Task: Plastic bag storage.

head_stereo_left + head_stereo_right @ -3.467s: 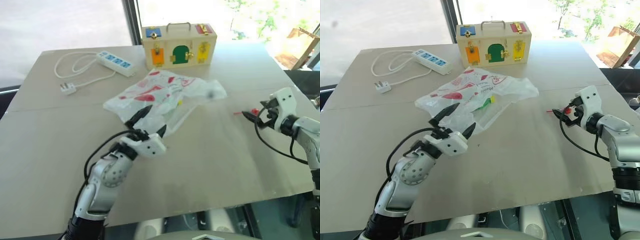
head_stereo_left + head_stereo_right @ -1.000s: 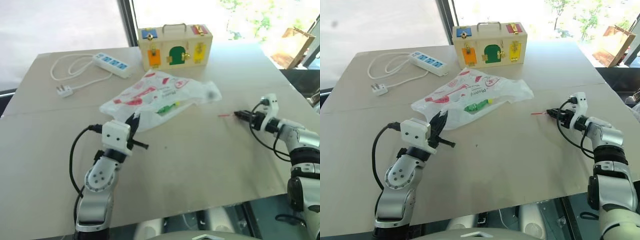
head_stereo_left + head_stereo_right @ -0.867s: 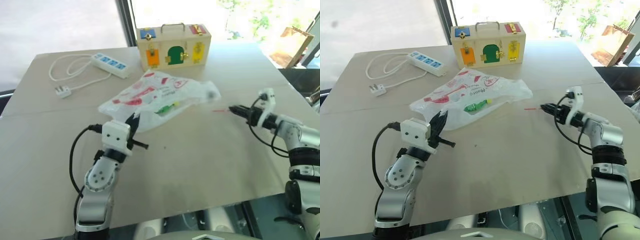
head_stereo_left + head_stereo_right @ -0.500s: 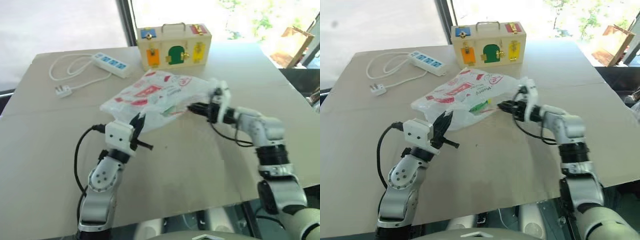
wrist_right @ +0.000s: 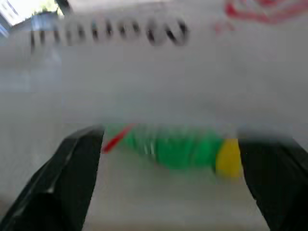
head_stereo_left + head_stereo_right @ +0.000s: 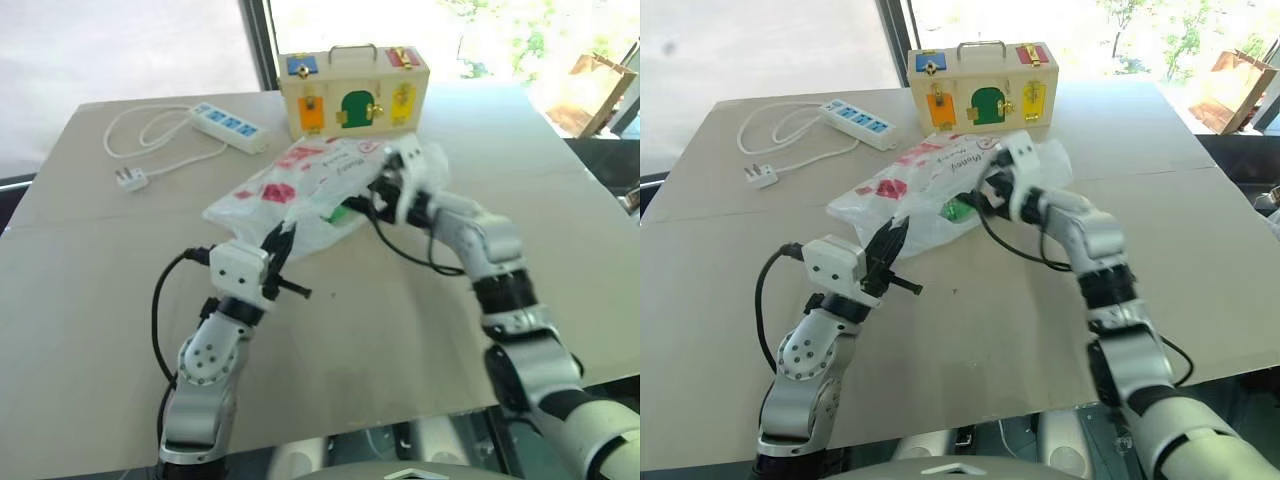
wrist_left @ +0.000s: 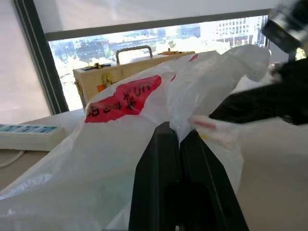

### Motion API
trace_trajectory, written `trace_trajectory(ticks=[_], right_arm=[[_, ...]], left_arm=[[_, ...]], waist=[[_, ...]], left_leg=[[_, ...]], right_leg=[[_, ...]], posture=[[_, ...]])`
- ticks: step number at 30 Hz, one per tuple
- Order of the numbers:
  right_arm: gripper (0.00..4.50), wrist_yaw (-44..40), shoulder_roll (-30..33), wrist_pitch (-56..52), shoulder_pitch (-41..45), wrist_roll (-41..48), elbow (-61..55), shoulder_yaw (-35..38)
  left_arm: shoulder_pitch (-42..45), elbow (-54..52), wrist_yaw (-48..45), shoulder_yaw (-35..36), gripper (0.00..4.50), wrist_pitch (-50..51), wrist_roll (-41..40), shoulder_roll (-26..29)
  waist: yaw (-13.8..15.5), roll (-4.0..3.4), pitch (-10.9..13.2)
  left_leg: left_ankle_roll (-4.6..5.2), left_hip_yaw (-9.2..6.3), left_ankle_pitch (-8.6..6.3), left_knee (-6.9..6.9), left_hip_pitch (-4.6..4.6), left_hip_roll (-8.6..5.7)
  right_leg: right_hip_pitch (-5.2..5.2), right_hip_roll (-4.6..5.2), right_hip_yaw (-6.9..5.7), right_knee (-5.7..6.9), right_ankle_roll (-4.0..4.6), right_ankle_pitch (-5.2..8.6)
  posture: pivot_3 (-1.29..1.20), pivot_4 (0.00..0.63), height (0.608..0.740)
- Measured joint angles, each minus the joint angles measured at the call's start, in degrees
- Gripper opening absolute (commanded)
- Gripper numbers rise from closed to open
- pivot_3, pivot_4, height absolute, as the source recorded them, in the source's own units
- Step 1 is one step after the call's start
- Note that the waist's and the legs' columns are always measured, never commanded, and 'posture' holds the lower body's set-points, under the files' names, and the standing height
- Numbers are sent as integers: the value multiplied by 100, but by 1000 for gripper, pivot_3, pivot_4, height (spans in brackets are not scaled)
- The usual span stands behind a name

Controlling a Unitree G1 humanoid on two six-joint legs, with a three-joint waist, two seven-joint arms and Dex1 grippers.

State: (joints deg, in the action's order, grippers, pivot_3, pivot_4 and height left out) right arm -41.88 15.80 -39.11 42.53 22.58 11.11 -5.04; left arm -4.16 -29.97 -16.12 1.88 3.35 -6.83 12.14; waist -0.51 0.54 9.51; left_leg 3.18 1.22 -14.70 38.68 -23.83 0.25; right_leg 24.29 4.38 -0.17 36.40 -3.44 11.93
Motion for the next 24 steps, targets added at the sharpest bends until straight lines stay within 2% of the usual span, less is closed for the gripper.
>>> trace_trajectory(ticks=[5,8,10,15,20,24], right_arm=[[4457,-841,1143,-135,-289,229,-867,115],[4457,-1102,1385,-227,-336,522,-1200,308],[4457,-972,1363,-162,-294,588,-1193,533],[4457,-306,1282,516,14,73,-271,756],[4457,-160,1047,1065,27,-524,352,313],[4457,-372,832,1155,31,-576,388,124]], left_arm=[[228,53,87,229,0,171,-332,-56],[309,183,-48,467,0,247,-673,39],[378,351,-293,669,0,281,-985,252],[405,719,-952,1055,0,433,-1684,722],[498,904,-1399,1104,0,499,-2035,936],[632,1074,-1487,1141,0,516,-2089,1040]], waist=[[-58,-1,1],[-46,0,1],[-43,0,0],[-16,1,1],[-17,1,1],[-17,1,1]], left_leg=[[1,3,0,0,15,14],[0,-1,0,1,16,21],[0,0,0,3,16,21],[0,6,0,12,9,15],[-1,6,0,11,7,15],[-1,6,0,11,8,16]], right_leg=[[-1,-22,6,8,1,1],[-1,-30,6,12,3,2],[-2,-29,7,13,2,2],[-3,-24,11,6,1,1],[-2,-24,11,5,1,1],[-3,-25,11,6,1,1]], posture=[[0,150,740],[0,150,740],[0,150,740],[0,150,740],[0,150,740],[0,150,740]])
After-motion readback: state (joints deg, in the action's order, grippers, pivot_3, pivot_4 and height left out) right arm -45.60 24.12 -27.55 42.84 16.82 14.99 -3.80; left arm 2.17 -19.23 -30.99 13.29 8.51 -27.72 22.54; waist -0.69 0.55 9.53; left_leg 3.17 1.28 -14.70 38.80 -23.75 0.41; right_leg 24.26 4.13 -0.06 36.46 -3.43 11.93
